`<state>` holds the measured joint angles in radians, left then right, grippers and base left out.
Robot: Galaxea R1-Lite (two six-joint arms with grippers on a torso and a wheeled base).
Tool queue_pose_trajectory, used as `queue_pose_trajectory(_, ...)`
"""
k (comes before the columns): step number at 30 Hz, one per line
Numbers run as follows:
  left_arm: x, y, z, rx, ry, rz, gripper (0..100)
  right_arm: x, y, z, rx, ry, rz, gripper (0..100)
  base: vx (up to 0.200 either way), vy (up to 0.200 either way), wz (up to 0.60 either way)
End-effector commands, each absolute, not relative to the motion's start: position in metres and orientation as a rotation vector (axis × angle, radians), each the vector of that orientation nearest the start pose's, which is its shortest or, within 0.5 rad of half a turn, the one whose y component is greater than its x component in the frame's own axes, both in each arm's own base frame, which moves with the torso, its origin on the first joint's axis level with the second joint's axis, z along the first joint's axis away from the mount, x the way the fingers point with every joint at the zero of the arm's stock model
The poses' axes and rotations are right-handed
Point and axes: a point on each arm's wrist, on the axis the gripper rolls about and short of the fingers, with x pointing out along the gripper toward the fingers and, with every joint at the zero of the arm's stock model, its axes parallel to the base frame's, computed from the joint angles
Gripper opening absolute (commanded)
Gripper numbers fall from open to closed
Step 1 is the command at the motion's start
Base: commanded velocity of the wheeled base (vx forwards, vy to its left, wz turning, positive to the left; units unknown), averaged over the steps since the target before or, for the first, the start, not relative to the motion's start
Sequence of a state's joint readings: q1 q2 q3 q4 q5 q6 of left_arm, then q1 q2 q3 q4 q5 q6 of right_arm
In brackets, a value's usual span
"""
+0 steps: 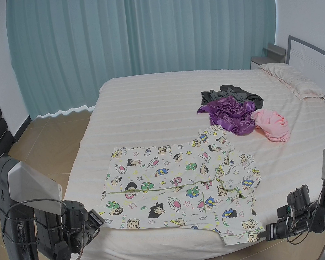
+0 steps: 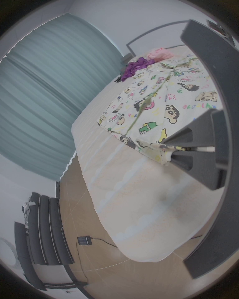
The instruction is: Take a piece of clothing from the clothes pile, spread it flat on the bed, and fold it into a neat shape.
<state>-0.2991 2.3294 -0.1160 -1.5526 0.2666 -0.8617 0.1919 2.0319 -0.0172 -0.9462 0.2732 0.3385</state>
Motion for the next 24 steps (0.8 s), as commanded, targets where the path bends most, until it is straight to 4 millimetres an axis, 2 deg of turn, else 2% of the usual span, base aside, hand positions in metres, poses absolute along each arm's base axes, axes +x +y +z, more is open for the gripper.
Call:
queue_pose_trajectory(1,0.214,-0.071,-0.038,-0.525,0.694,0.205,0,0.153,0.036,0.022,0.336,1.053,0.259,0,0.000,0.000,0.00)
queue_pose_trajectory(8,0.198,-0.077,-0.047,-0.408,0.784,0.158,0,0.137,0.034,0.028,0.299,1.105,0.271,0,0.000,0.000,0.00)
queue_pose_trajectory(13,0.196,-0.080,-0.048,-0.380,0.794,0.141,0,0.130,0.033,0.027,0.292,1.157,0.258,0,0.000,0.000,0.00)
queue_pose_trajectory(19,0.195,-0.079,-0.048,-0.334,0.807,0.130,0,0.124,0.031,0.027,0.279,1.198,0.249,0,0.000,0.000,0.00)
queue_pose_trajectory(24,0.193,-0.076,-0.038,-0.253,0.820,0.107,0,0.118,0.030,0.026,0.257,1.242,0.253,0,0.000,0.000,0.00)
